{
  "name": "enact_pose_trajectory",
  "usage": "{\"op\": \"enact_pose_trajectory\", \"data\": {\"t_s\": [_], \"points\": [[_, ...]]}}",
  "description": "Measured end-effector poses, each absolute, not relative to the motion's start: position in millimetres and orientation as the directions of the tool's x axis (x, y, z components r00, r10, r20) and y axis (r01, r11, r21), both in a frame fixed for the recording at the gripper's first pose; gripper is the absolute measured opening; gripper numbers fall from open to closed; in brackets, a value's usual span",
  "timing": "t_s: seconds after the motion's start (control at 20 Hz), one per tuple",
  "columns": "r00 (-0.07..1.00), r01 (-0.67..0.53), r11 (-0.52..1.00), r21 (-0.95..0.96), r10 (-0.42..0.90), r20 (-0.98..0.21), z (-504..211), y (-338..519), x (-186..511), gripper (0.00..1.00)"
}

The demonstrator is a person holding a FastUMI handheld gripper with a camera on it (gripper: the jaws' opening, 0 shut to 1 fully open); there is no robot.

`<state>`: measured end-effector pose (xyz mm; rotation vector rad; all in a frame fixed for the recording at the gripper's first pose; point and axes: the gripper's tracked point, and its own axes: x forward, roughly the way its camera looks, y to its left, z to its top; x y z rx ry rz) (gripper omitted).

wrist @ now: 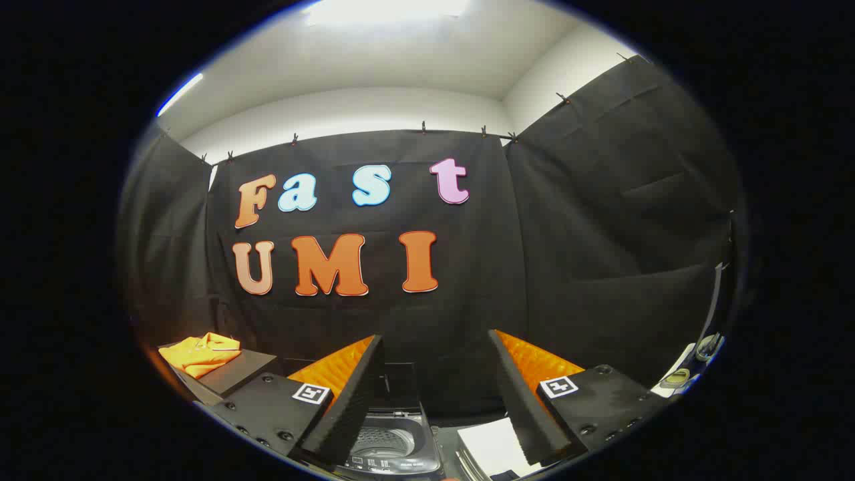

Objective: Put the clothes into the washing machine and then close the washing machine lid.

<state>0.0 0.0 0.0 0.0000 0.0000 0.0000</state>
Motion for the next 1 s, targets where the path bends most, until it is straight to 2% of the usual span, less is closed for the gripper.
{"op": "enact_pose_trajectory", "data": {"t_s": [1.0], "points": [[1.0, -0.012, 1.0, -0.014, 0.012, 0.015, 0, 98, 15, 0.98]]}}
